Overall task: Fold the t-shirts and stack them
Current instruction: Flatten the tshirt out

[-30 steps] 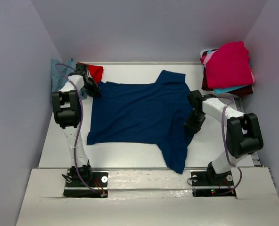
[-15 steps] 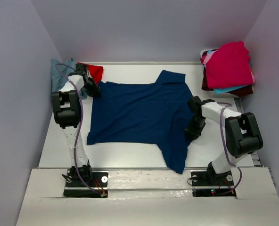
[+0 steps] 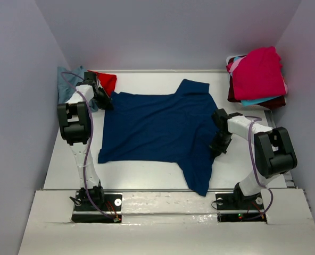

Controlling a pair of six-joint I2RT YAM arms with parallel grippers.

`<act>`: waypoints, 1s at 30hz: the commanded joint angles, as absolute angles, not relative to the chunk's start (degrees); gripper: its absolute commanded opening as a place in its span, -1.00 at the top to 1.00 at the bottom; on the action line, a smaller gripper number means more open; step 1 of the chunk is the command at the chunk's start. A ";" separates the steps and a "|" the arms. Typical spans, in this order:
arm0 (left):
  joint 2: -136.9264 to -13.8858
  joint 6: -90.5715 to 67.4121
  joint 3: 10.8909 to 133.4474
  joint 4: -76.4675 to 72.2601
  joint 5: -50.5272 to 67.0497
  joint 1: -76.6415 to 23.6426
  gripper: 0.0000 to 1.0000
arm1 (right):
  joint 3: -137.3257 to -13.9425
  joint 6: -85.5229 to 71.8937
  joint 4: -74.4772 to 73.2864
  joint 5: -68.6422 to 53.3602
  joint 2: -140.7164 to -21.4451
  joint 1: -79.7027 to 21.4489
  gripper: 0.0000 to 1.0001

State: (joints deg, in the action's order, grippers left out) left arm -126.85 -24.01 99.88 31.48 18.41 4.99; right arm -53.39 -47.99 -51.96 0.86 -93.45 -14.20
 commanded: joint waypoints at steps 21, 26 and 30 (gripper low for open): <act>-126.65 -23.29 100.90 32.87 18.55 6.94 0.76 | -47.55 -47.46 -62.58 4.75 -79.63 -13.80 0.85; -126.21 -23.38 100.64 32.96 18.72 7.47 0.81 | -47.99 -47.20 -64.86 4.57 -78.14 -13.80 0.83; -125.95 -23.38 100.11 32.87 18.63 7.99 0.81 | -47.29 -47.20 -66.79 4.48 -75.33 -13.80 0.83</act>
State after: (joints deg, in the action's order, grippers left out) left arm -126.87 -24.01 99.88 31.64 18.37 7.09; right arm -47.72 -47.55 -62.04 3.09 -78.78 -14.20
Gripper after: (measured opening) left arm 0.101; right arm 0.086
